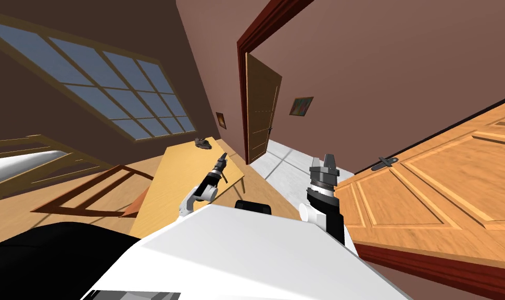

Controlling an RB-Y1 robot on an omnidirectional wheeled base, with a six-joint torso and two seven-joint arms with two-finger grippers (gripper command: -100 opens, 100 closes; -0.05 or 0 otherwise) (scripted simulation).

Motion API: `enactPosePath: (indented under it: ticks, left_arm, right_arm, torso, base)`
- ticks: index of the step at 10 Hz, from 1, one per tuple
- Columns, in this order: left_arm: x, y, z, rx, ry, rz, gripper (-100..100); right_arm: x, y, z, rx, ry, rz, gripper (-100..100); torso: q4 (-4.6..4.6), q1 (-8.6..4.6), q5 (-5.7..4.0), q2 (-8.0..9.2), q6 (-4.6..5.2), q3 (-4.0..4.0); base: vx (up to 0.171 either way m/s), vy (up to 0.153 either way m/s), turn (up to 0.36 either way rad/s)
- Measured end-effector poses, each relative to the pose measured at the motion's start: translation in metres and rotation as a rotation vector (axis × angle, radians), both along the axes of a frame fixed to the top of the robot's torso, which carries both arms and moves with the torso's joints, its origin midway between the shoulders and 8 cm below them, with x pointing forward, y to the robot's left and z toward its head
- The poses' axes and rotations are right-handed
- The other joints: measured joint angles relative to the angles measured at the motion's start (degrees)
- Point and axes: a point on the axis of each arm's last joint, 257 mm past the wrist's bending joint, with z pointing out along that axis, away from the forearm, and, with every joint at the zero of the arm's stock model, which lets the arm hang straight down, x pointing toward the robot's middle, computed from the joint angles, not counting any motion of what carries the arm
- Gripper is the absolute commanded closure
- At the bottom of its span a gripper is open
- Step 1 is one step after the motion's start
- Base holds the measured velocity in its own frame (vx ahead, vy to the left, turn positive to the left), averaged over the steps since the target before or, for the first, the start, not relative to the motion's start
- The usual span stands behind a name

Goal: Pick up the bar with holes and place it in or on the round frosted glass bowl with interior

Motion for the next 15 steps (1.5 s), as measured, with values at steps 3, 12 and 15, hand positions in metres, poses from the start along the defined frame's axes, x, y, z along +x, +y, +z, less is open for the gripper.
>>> enactPosePath:
  ticks: [3,12,15]
  left_arm:
    - [0.009,0.018,-0.043,0.066,0.112,0.016,-100]
    - [0.024,0.098,-0.134,0.243,0.43,0.081,-100]
    - [0.019,0.114,-0.159,0.274,0.515,0.099,-100]
  right_arm:
    - [0.0,0.0,0.0,0.0,0.0,0.0,0]
    - [0.0,0.0,0.0,0.0,0.0,0.0,0]
    - [0.0,0.0,0.0,0.0,0.0,0.0,0]
  torso:
    - [0.0,0.01,0.01,0.0,0.0,0.0]
    - [0.0,0.04,0.01,-0.02,-0.04,-0.01]
    - [0.0,0.0,0.01,-0.02,-0.04,-0.01]
  base:
    - [-0.01,0.005,-0.066]
    - [-0.008,0.008,-0.093]
    - [-0.003,0.007,-0.044]
